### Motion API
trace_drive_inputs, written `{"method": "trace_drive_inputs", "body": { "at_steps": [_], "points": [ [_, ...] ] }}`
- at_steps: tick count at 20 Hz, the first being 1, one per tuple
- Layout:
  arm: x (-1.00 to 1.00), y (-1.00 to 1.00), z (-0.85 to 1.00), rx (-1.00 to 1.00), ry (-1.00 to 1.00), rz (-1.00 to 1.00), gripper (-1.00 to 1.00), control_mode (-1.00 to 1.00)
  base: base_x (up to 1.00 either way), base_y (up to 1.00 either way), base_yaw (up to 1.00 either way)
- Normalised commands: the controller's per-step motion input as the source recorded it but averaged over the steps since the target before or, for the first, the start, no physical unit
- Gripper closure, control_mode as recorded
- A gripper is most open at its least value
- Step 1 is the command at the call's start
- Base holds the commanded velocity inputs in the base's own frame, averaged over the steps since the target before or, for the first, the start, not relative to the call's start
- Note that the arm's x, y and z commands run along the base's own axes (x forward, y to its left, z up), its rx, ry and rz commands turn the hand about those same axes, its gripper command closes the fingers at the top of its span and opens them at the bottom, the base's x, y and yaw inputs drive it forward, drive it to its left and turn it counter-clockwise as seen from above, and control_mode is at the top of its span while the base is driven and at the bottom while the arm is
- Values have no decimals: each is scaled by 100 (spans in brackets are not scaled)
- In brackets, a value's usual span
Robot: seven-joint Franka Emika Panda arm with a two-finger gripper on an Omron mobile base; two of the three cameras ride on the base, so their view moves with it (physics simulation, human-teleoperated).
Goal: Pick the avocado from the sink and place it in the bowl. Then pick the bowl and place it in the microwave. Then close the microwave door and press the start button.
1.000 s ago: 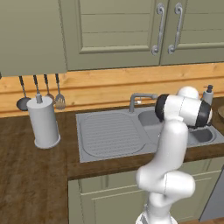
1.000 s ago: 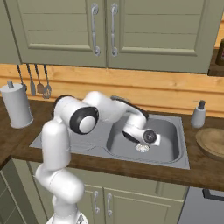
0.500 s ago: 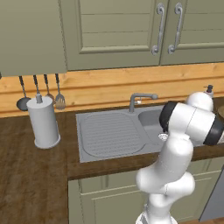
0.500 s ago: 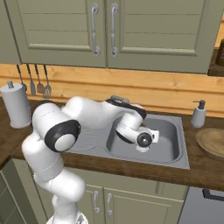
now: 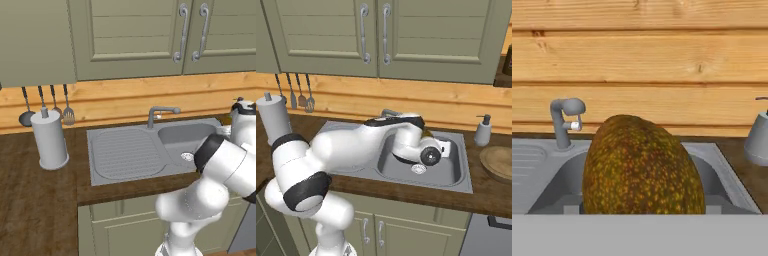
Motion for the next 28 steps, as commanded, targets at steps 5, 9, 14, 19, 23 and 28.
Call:
{"method": "trace_drive_inputs", "body": {
  "at_steps": [5, 9, 14, 19, 23, 28],
  "points": [
    [-22, -42, 85, -12, 37, -23, 100, -100, 0, 0, 0],
    [0, -55, 14, -13, 46, -21, 100, -100, 0, 0, 0],
    [0, -94, 0, -1, 14, -7, 100, -100, 0, 0, 0],
    [-6, -88, 0, 0, 3, -6, 100, -100, 0, 0, 0],
    [0, -88, 0, 0, 15, -5, 100, -100, 0, 0, 0],
    [0, -76, -3, 0, 16, -3, 100, -100, 0, 0, 0]
  ]
}}
